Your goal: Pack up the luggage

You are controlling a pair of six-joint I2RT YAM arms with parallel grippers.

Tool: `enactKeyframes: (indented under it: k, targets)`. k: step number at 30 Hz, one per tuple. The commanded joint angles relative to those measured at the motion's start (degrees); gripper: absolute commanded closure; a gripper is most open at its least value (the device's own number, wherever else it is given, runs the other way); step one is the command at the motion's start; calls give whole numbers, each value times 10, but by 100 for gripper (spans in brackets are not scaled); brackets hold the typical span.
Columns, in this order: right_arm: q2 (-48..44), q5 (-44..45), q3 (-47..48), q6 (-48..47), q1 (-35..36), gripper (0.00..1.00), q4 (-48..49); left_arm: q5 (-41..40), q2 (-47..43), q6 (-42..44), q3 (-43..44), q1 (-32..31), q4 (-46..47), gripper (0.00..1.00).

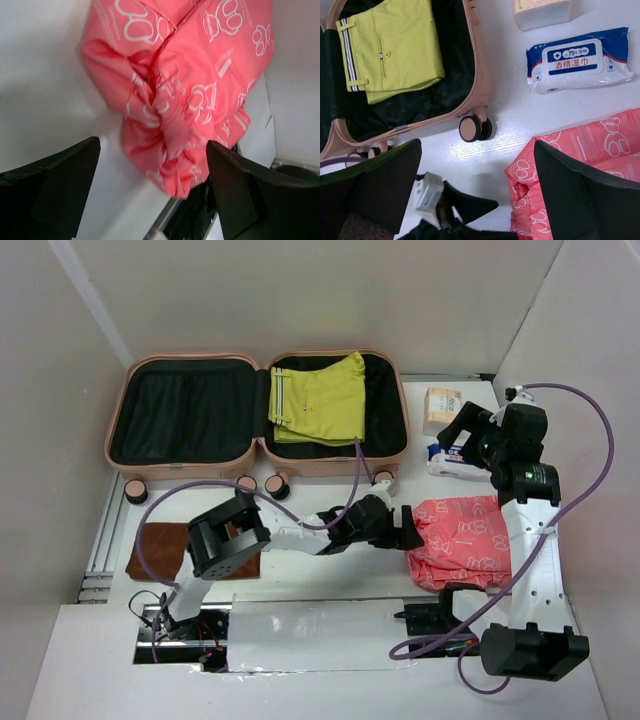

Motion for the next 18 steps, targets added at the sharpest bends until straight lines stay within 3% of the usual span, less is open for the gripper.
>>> enactKeyframes:
  k: [1,6,10,14,18]
  targets:
    - [-27,-9,-7,14,4,0,2,-46,40,-39,60,-13,26,0]
    - [-33,-4,-12,14,10,0,2,-28,90,-67,77,-19,55,0]
    - [-33,3,-12,14,10,0,2,-58,117,-81,111,-25,-12,8]
    - [-33,14,-12,14,10,0,2,-74,129,-87,123,-25,-18,34]
    - [-33,21,-30,3,10,0,2,-80,100,-54,116,-25,-61,86]
